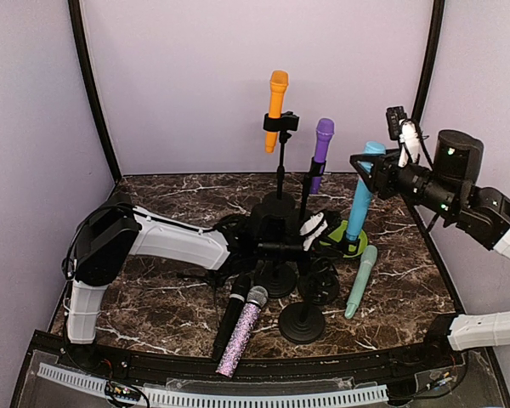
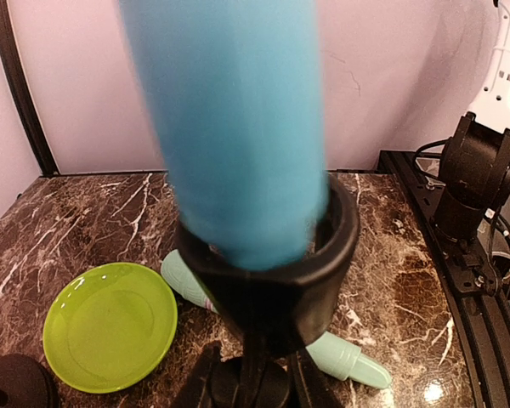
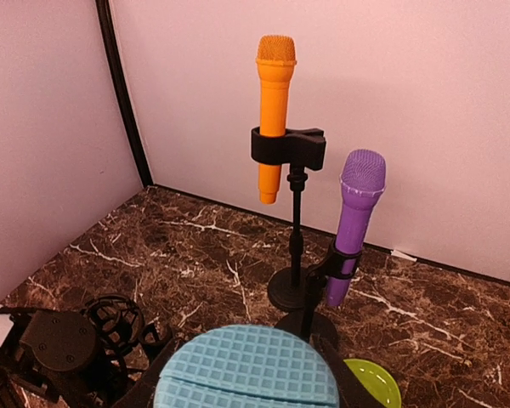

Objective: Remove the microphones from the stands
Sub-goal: Remove the microphone from the microphone stand, then adjust the microphone stand at the center of the board.

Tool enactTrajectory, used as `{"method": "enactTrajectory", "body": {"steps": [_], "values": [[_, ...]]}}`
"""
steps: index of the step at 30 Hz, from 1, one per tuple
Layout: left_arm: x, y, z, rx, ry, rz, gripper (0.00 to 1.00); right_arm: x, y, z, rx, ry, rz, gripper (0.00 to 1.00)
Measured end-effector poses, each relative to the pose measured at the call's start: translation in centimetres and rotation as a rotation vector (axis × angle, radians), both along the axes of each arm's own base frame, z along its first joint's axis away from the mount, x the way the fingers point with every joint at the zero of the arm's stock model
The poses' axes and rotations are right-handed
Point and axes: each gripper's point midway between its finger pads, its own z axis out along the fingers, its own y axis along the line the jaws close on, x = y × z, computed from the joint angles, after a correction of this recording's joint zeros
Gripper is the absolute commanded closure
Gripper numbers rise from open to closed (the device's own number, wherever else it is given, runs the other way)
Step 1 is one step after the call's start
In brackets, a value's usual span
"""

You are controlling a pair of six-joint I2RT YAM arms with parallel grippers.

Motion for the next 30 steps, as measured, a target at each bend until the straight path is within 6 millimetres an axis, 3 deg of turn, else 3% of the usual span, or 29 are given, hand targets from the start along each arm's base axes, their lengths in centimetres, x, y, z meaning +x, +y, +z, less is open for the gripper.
{"method": "enactTrajectory", "body": {"steps": [6, 9, 12, 22, 27, 30], "values": [[0.0, 0.1, -0.2, 0.001, -0.004, -0.006, 1.00, -1.0, -2.4, 7.2, 0.158, -0.172, -0.063, 0.78], [0.0, 0.1, -0.2, 0.002, -0.006, -0.010, 1.00, -1.4, -3.5, 9.0, 0.200, -0.220, -0.093, 0.78], [-0.1, 0.1, -0.2, 0.001, -0.007, -0.012, 1.00, -1.5, -4.4, 9.4, 0.205, -0.234, -0.127, 0.78], [-0.2, 0.1, -0.1, 0.000, -0.010, -0.018, 1.00, -0.7, -7.2, 7.1, 0.146, -0.196, -0.284, 0.76], [-0.2, 0.1, 0.0, -0.004, -0.012, -0.020, 1.00, 0.8, -9.0, 3.5, 0.099, -0.115, -0.386, 0.76], [-0.2, 0.0, 0.1, -0.005, -0.011, -0.021, 1.00, 1.9, -10.3, 0.0, 0.064, -0.035, -0.450, 0.77]]}}
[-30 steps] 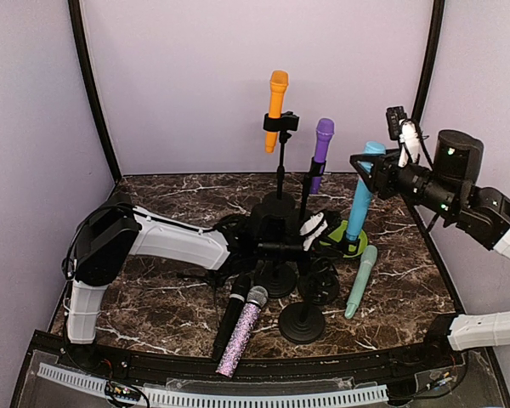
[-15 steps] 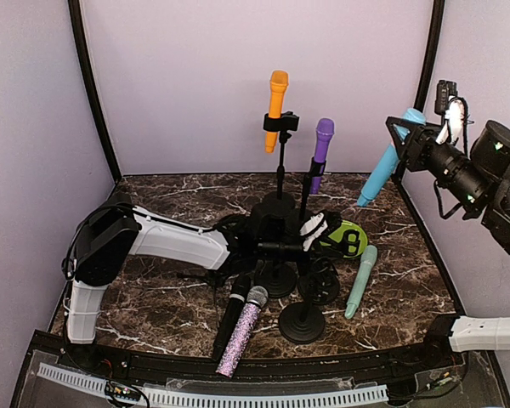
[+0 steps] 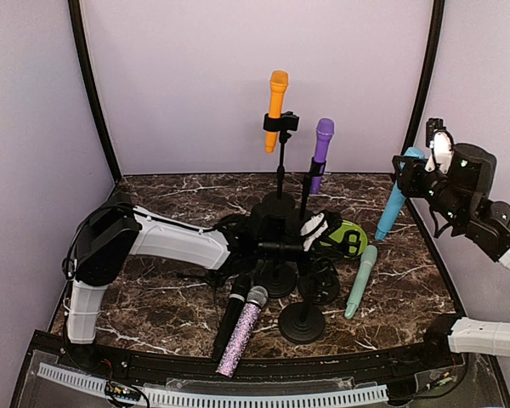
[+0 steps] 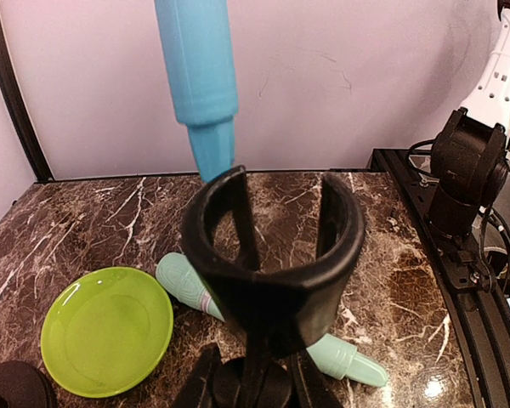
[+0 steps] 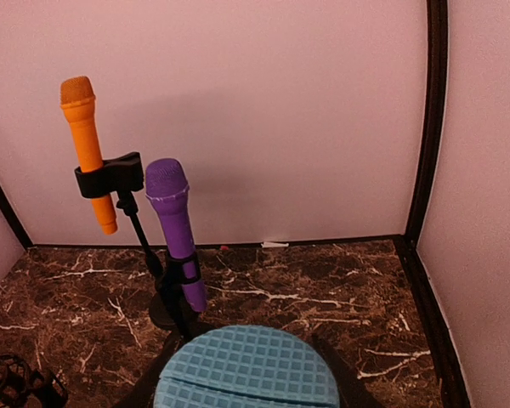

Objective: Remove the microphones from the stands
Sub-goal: Adjust the microphone stand at the center of the board.

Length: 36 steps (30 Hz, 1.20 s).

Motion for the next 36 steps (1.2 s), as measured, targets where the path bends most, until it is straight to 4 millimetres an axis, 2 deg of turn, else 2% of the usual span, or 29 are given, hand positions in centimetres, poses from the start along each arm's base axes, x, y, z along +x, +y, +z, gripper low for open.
{"method": "enactTrajectory", "body": {"steps": [6, 14, 16, 17, 23, 30, 33, 36], "values": [[-0.2, -0.6, 0.0, -0.009, 0.019, -0.021, 1.00, 1.1, -2.9, -6.3, -0.014, 0.177, -0.125, 0.77], [-0.3, -1.3, -0.1, -0.023, 0.036, -0.040, 1.00, -0.4, -5.5, -12.7, 0.059, 0.339, -0.217, 0.77], [-0.3, -1.3, -0.1, -0.022, 0.035, -0.038, 0.96, -0.9, -5.8, -14.1, 0.086, 0.375, -0.226, 0.76], [-0.2, -1.3, -0.2, -0.018, 0.037, -0.036, 0.85, -1.7, -5.9, -16.2, 0.117, 0.441, -0.226, 0.75], [-0.3, -1.3, -0.2, -0.016, 0.036, -0.040, 0.59, -2.3, -5.6, -18.5, 0.168, 0.529, -0.209, 0.75], [-0.8, -1.0, -0.1, 0.011, 0.034, -0.051, 0.42, -2.7, -5.4, -20.8, 0.234, 0.608, -0.189, 0.73], [-1.1, -0.8, 1.4, 0.001, 0.021, -0.056, 0.40, -2.9, -5.5, -22.2, 0.253, 0.638, -0.189, 0.70], [-1.3, -0.3, 4.0, -0.029, -0.006, -0.058, 0.39, -3.2, -5.7, -23.3, 0.262, 0.673, -0.200, 0.69]]}}
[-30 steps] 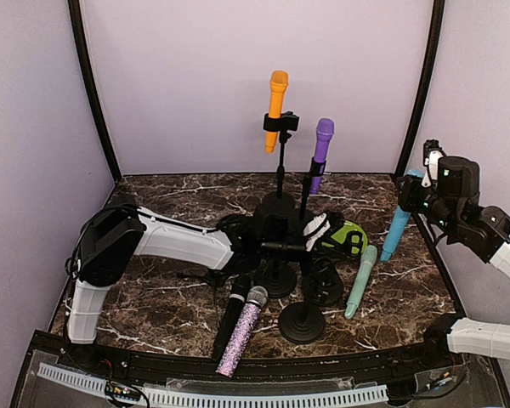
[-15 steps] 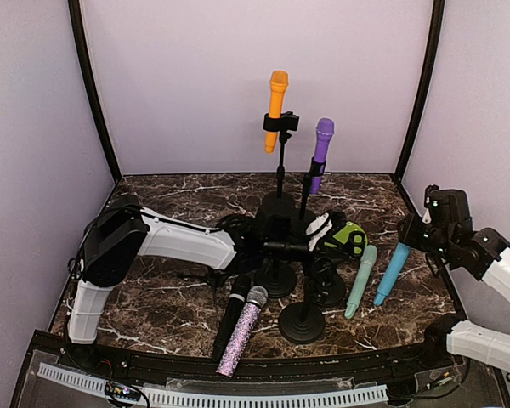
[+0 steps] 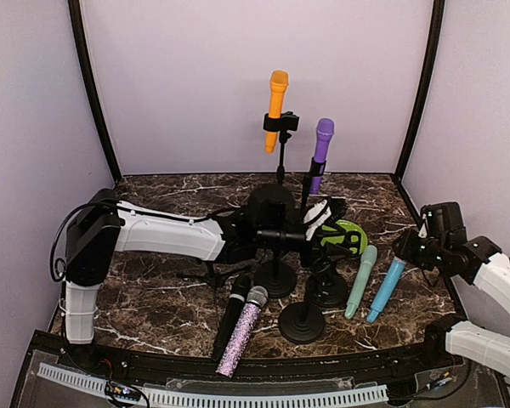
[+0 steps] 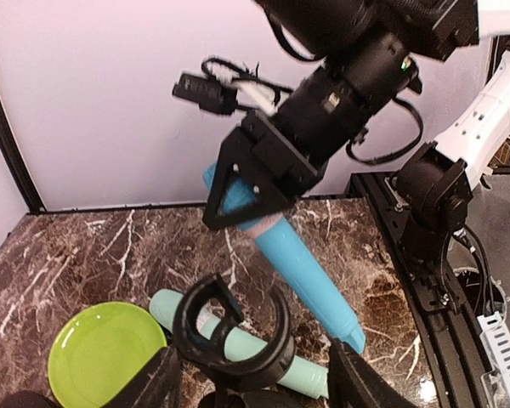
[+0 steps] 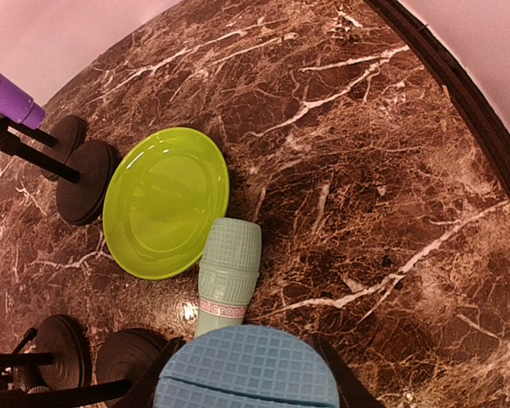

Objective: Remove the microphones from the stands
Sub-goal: Adjust the microphone stand at the center of the board, then place the microphone at the center of the board.

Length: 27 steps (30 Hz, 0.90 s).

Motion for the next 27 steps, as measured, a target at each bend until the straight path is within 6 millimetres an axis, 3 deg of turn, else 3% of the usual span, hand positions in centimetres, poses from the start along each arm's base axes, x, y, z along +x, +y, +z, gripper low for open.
{"method": "enactTrajectory", "body": {"steps": [5, 11, 16, 18, 22, 25, 27], "values": [[-0.5, 1.3, 5.2, -0.060, -0.060, 0.007, 0.37, 0.1, -0.2, -0.7, 0.020, 0.011, -0.015, 0.68], [-1.1, 4.3, 12.1, -0.139, -0.128, 0.057, 0.32, 0.6, -0.4, -1.7, 0.065, 0.013, -0.046, 0.67], [0.5, 8.5, 17.1, -0.174, -0.121, 0.149, 0.32, 1.0, -0.4, -3.6, 0.132, 0.032, -0.070, 0.66], [2.8, 11.8, 18.5, -0.194, -0.076, 0.228, 0.32, 1.0, -0.4, -4.4, 0.150, 0.046, -0.080, 0.66], [8.2, 20.1, 18.7, -0.213, 0.030, 0.438, 0.32, 1.1, -0.6, -5.5, 0.171, 0.062, -0.104, 0.62], [10.7, 25.3, 17.1, -0.209, 0.116, 0.572, 0.32, 1.3, -0.8, -6.0, 0.178, 0.066, -0.117, 0.57], [11.4, 27.7, 15.1, -0.194, 0.182, 0.634, 0.32, 1.4, -0.9, -6.3, 0.182, 0.068, -0.126, 0.52]]}}
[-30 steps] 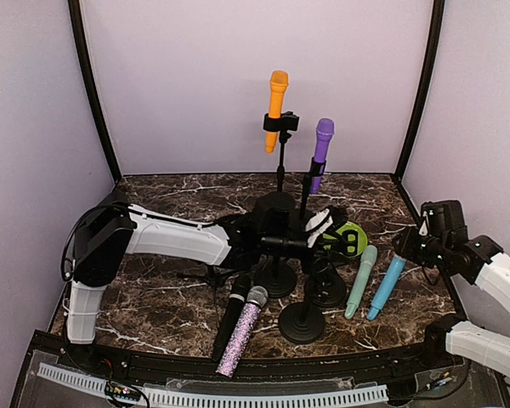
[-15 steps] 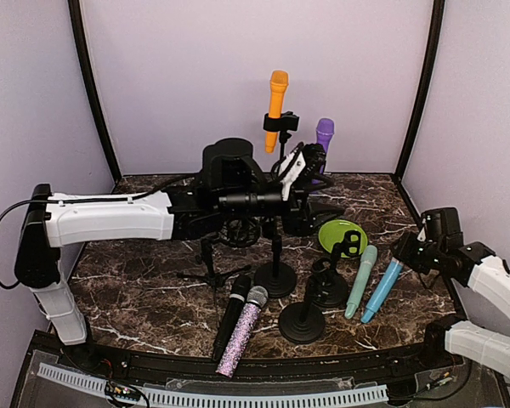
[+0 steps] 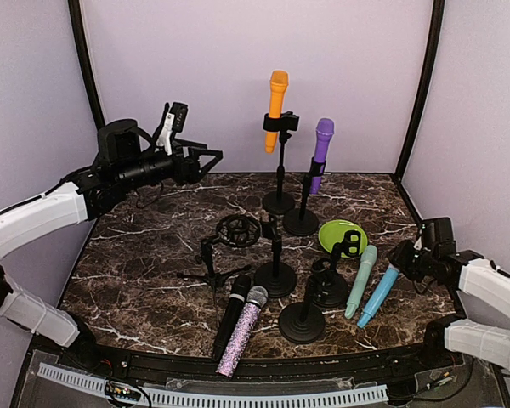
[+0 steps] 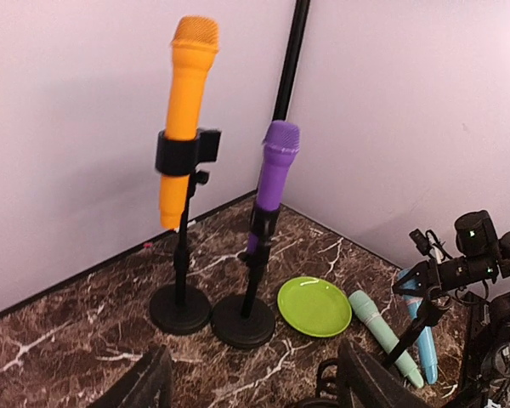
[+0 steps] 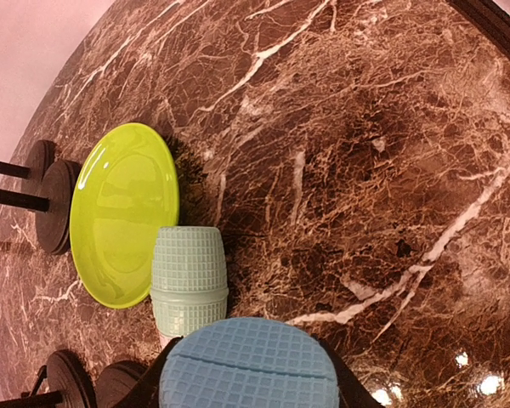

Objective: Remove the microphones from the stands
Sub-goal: Place the microphone at the center of the board.

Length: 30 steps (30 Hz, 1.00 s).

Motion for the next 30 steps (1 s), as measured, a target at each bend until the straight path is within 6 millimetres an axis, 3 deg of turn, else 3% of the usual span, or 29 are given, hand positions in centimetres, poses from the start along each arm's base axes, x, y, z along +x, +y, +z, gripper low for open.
{"method": "enactTrajectory", "body": {"steps": [4, 8, 16, 18, 23, 30], "values": [[1.4, 3.2, -4.0, -0.004, 0.121, 0.074, 0.32, 0.0, -0.3, -0.9, -0.012, 0.009, -0.014, 0.41], [2.6, 4.6, -6.9, 0.006, 0.190, 0.106, 0.32, -0.2, -0.5, -2.0, -0.017, 0.036, -0.025, 0.27], [5.7, 2.9, -11.4, 0.003, 0.243, 0.067, 0.34, -0.1, -0.6, -2.3, -0.023, 0.038, -0.027, 0.12], [6.2, 2.3, -11.7, -0.005, 0.248, 0.045, 0.34, 0.0, -0.7, -1.8, -0.026, 0.020, -0.030, 0.09], [7.2, 1.1, -10.0, -0.039, 0.200, 0.002, 0.35, 0.6, -1.0, 1.3, -0.052, -0.101, -0.013, 0.01], [6.7, 1.6, -8.7, -0.032, 0.179, 0.014, 0.34, 3.9, 1.7, 12.7, -0.071, -0.446, 0.174, 0.01]]}}
